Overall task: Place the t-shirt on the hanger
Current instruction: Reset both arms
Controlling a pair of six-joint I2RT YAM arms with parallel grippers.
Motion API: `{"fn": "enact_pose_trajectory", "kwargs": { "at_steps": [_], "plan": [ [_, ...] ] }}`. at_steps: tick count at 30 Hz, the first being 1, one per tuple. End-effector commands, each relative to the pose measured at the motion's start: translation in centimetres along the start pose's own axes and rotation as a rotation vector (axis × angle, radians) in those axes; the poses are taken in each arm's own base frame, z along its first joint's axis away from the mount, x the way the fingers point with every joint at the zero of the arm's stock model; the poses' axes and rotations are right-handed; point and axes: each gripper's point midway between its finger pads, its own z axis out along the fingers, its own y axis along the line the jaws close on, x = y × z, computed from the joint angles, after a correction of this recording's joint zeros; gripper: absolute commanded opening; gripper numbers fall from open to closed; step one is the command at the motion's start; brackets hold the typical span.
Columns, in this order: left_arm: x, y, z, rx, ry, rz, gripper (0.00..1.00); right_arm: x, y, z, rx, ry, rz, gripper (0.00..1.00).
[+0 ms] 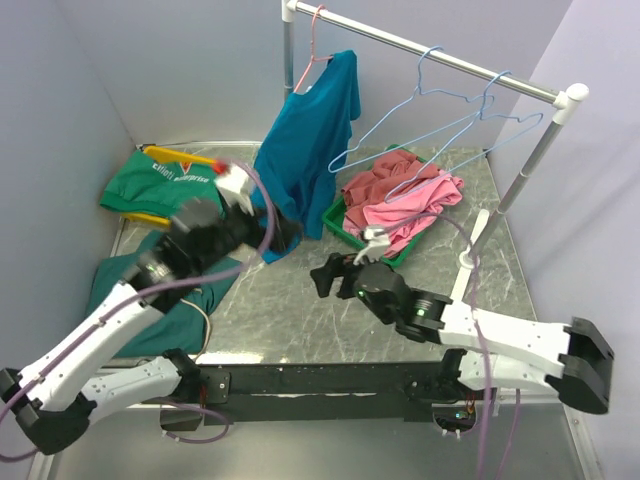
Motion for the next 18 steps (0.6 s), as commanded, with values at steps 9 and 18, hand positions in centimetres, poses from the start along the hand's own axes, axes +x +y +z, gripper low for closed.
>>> {"fn": "enact_pose_trajectory", "kwargs": {
  "at_steps": [9, 18],
  "plan": [
    [15.7, -0.4, -0.1, -0.052, 0.147, -0.334, 0.97, -1.7, -4.4, -4.6, 0.053, -0.153, 0.140, 0.96],
    [18.3, 0.9, 0.6, -0.173, 0.215, -0.290, 0.96, -1.2, -5.7, -5.0, 0.091, -0.155, 0.143, 0.97]
  ]
}}
